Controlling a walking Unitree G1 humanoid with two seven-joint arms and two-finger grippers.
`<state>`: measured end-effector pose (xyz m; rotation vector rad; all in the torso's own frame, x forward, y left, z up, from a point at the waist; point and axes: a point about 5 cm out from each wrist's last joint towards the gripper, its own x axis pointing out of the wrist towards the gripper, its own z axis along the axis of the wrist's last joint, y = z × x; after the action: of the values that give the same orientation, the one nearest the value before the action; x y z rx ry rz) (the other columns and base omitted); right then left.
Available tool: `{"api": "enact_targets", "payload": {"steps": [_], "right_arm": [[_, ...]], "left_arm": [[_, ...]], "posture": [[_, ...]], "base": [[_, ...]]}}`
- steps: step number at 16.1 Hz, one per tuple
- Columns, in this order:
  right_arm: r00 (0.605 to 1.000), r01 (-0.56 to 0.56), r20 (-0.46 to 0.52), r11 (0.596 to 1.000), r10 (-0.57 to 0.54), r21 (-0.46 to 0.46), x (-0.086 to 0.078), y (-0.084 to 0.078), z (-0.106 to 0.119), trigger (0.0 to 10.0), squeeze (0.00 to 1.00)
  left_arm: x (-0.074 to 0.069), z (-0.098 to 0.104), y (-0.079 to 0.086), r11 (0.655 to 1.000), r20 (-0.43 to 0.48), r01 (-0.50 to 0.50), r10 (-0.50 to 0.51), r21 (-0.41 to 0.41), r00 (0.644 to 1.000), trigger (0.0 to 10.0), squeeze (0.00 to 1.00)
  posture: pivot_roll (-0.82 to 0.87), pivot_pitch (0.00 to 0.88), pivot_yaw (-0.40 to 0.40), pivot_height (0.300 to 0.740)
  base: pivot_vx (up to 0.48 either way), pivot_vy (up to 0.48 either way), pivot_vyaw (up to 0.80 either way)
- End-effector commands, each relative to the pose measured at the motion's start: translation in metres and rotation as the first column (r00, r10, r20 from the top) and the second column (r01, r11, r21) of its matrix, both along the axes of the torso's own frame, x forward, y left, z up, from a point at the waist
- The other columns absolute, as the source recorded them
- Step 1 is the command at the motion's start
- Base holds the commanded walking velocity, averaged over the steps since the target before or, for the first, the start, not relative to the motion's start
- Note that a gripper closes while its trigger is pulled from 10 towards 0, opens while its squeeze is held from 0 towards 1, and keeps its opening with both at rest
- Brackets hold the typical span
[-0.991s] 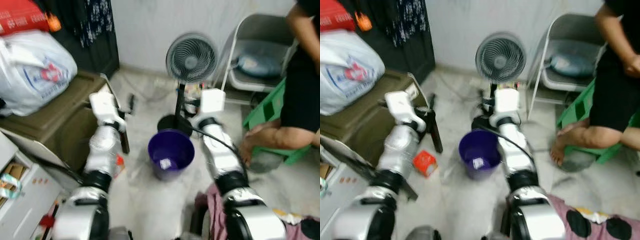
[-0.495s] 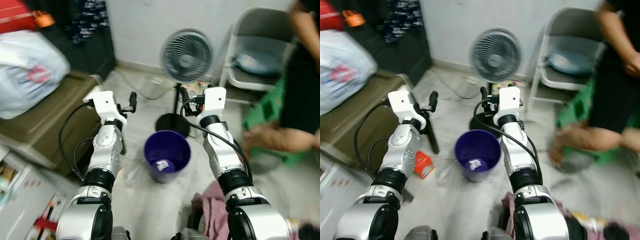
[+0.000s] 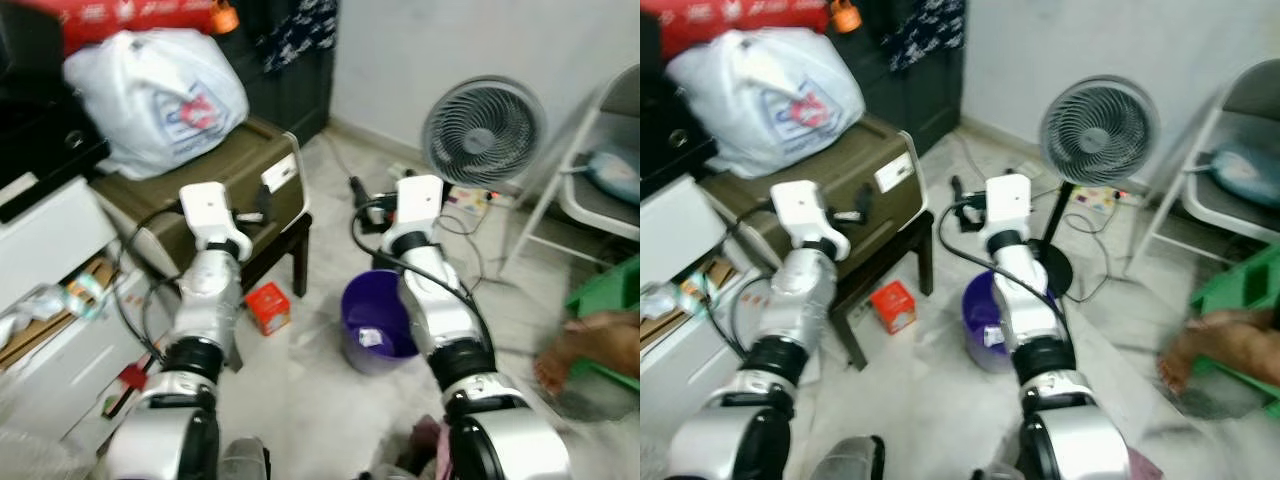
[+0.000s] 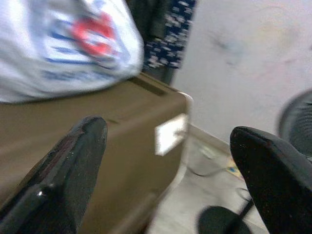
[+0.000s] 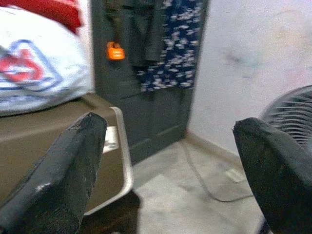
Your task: Clean up the room
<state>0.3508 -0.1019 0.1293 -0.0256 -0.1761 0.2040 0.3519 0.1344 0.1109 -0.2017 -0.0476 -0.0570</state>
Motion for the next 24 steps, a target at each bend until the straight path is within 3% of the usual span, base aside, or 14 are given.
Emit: {"api": "enact_targets", "payload": {"steps": [1,5,7,12,16,18,20,21,23,24], "right_arm": [[1.000,0.025,0.007,1.000,-0.025,-0.002,0.002,-0.007,0.003,10.0,0.00],[0.999,0.027,0.017,1.000,-0.027,-0.003,0.002,-0.007,0.005,10.0,0.00],[0.999,0.031,0.041,0.999,-0.031,-0.008,0.000,-0.011,0.010,10.0,0.00],[0.997,0.050,0.052,0.998,-0.049,-0.031,-0.018,-0.034,0.007,10.0,0.00],[0.998,0.064,0.028,0.996,-0.062,-0.061,-0.029,-0.049,0.002,10.0,0.00],[0.997,0.075,0.021,0.994,-0.073,-0.074,-0.035,-0.055,0.002,10.0,0.00],[0.994,0.113,0.004,0.986,-0.114,-0.121,-0.048,-0.068,-0.006,10.0,0.00],[0.986,0.162,-0.023,0.973,-0.168,-0.165,-0.056,-0.083,-0.016,10.0,0.00],[0.964,0.238,-0.070,0.952,-0.255,-0.191,-0.063,-0.105,-0.027,10.0,0.00],[0.961,0.248,-0.077,0.950,-0.266,-0.191,-0.064,-0.107,-0.028,10.0,0.00]], "left_arm": [[0.000,0.000,-0.004,1.000,-0.003,0.011,-0.011,0.006,1.000,10.0,0.00],[0.000,0.002,-0.004,1.000,0.006,0.012,-0.012,0.011,1.000,10.0,0.00],[-0.004,0.010,-0.003,0.994,0.065,0.083,-0.087,0.068,0.994,10.0,0.00],[-0.033,0.007,0.027,0.987,0.074,0.071,-0.082,0.147,0.994,10.0,0.00],[-0.046,0.002,0.036,0.986,0.041,0.052,-0.060,0.161,0.997,10.0,0.00],[-0.055,0.002,0.038,0.974,0.027,0.086,-0.094,0.209,0.995,10.0,0.00],[-0.071,-0.010,0.050,0.961,-0.037,0.097,-0.091,0.258,0.995,10.0,0.00],[-0.081,-0.020,0.063,0.953,-0.088,0.089,-0.066,0.289,0.994,10.0,0.00],[-0.089,-0.027,0.077,0.956,-0.133,0.067,-0.030,0.284,0.991,10.0,0.00],[-0.089,-0.027,0.078,0.956,-0.134,0.066,-0.029,0.284,0.991,10.0,0.00]], "posture": [[-0.03,0.012,-0.025,0.740],[-0.03,0.012,-0.025,0.740],[-0.03,0.006,-0.023,0.740],[-0.02,0.000,-0.013,0.740],[-0.01,0.000,-0.010,0.740],[-0.01,0.000,-0.008,0.740],[0.00,0.000,-0.003,0.740],[0.00,0.000,-0.003,0.740],[0.00,0.005,0.004,0.740],[0.00,0.005,0.004,0.740]], "base": [[0.000,0.000,0.80],[0.000,0.000,0.80],[0.000,0.000,0.80],[0.000,0.000,0.80],[0.000,0.000,0.67],[0.000,0.000,0.52],[0.000,0.000,0.00],[0.000,0.000,0.00],[0.000,0.000,0.00],[0.000,0.000,0.00]]}}
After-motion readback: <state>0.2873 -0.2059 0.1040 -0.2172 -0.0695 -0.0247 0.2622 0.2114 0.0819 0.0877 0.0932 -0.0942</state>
